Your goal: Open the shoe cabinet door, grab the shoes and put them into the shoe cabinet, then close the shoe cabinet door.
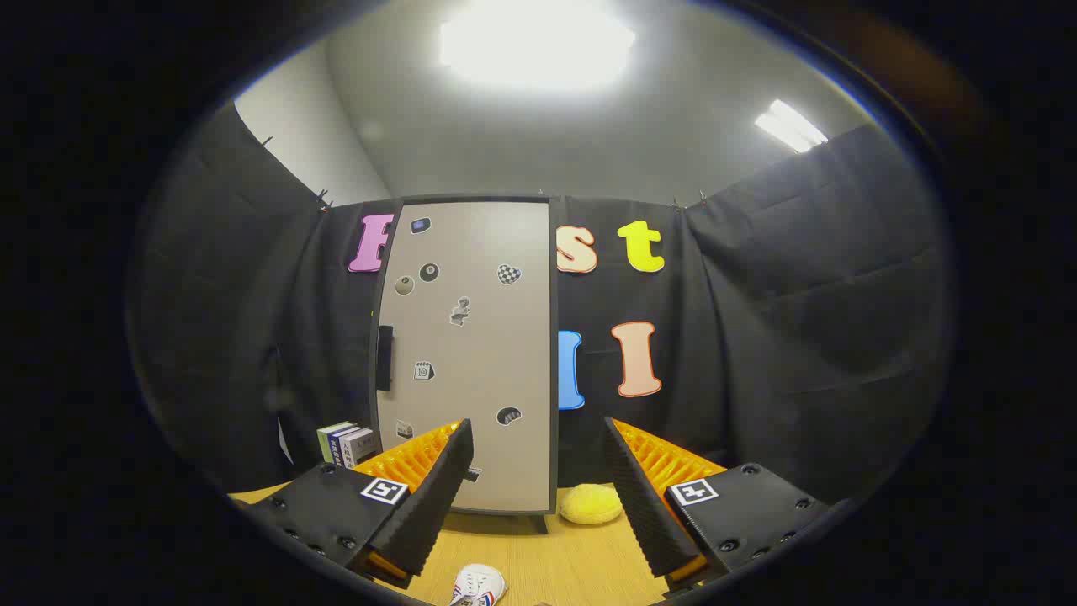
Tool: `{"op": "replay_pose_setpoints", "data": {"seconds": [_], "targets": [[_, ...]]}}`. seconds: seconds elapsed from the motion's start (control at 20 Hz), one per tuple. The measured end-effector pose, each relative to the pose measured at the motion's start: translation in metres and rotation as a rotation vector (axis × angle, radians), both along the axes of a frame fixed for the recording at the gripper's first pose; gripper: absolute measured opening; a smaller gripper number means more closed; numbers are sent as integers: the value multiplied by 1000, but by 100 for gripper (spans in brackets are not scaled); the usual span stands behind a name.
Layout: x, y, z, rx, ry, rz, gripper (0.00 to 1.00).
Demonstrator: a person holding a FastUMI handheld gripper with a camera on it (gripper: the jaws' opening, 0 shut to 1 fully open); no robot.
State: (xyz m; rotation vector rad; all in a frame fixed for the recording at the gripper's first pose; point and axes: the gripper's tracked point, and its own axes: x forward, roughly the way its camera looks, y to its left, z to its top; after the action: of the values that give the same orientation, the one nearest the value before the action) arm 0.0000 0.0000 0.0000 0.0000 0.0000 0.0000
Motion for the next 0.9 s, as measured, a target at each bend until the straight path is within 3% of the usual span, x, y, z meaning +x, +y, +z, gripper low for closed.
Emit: {"op": "replay_pose_setpoints", "data": {"seconds": [0.9], "targets": [[-1,5,5,3,-10,32,97]]}}
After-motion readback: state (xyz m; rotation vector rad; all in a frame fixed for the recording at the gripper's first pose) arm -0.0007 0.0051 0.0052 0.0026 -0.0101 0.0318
